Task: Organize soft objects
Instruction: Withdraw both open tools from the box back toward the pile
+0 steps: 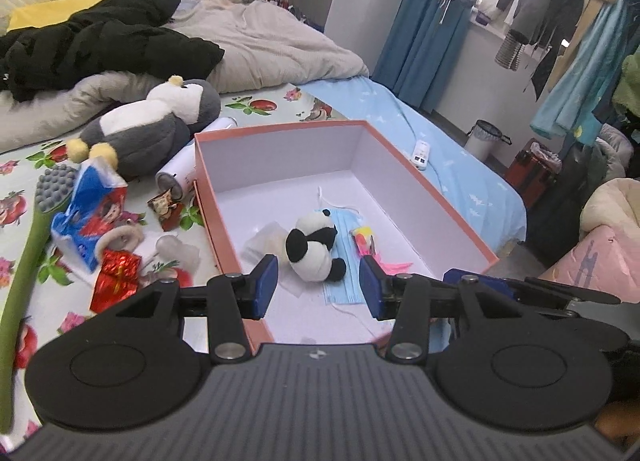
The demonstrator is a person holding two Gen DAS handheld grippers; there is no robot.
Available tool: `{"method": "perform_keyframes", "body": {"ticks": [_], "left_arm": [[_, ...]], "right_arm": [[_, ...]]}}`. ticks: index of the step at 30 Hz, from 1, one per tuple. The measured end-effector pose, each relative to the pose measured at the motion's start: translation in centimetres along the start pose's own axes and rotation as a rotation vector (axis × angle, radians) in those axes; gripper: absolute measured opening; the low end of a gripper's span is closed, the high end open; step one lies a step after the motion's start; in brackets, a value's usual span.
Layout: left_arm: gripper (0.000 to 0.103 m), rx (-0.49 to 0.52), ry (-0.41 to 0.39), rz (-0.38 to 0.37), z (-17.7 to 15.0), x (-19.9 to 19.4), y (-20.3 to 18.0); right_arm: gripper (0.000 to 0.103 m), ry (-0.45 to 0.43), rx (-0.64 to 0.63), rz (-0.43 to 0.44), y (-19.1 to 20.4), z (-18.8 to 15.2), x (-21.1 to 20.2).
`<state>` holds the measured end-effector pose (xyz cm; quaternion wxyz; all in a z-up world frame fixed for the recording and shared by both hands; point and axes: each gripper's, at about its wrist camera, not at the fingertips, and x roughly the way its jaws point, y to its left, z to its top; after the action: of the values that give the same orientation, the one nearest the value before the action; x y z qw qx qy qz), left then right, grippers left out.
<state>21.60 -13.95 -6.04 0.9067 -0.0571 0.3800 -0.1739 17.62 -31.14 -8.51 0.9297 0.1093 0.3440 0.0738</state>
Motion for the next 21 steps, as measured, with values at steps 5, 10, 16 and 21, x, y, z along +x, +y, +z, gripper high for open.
{"method": "perform_keyframes", "body": {"ticks": [5, 10, 16, 21], "left_arm": [[0.051, -0.008, -0.032, -0.002, -1.9, -3.5, -0.1], [0.051, -0.017, -0.050, 0.015, -4.0, -6.3, 0.4], [0.051, -0.054, -0.070, 0.041, -6.3, -9.1, 1.5], [0.051, -0.069, -0.101, 0.069, -7.8, -11.1, 2.0]], "right_arm": [[0.047, -0.019, -0.014, 0.012, 1.3, -1.3, -2.3], [0.048, -0.014, -0.033, 0.021, 2.9, -2.8, -3.7], [0.047, -0.015, -0.069, 0.045, 4.5, -4.1, -5.3], [0.047, -0.028, -0.091, 0.063, 5.4, -4.6, -6.0]]}}
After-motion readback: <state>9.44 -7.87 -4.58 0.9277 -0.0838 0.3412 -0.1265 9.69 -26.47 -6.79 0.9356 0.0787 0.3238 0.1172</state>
